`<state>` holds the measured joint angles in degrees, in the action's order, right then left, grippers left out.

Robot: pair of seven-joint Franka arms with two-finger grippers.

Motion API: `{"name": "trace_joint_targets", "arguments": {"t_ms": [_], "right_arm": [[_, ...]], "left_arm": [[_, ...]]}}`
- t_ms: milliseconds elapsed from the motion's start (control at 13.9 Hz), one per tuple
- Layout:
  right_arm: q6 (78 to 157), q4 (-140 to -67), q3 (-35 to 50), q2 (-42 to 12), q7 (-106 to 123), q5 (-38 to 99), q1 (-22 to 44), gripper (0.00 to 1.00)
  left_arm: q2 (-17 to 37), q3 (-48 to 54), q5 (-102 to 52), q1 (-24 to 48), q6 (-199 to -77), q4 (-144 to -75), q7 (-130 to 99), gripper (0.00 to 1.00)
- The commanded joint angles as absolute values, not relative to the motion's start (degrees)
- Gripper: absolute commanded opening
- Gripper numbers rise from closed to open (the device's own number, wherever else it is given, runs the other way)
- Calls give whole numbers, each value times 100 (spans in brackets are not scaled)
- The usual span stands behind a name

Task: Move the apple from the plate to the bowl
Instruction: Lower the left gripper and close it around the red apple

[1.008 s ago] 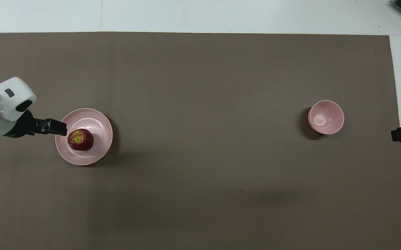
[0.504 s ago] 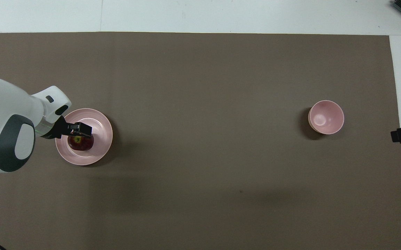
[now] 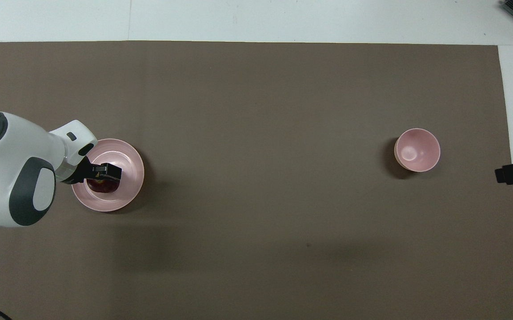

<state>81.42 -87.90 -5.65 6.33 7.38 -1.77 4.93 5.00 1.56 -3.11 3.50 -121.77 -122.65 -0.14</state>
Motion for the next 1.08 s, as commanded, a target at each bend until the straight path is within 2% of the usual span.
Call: {"name": "trace_joint_targets", "arguments": {"t_ms": [0,864,936,1008], "right_arm": [[8235,-8965,-536,765,765,-123,466,100],[8235,-8965,-536,765,782,-114,475,100],[8227,-8965,-536,765,782,-114,475,100],[8227,-8965,-536,765,791,-114,475,100]], "left_arm": [[501,123,-229,378,-12655,-12603,-97,100],[501,123,-229,404,-12920,-12822,-210,100],[501,123,-229,422,-12920,-12823,-368,65],[510,123,-229,413,-12920,-12788,-395,22]]}}
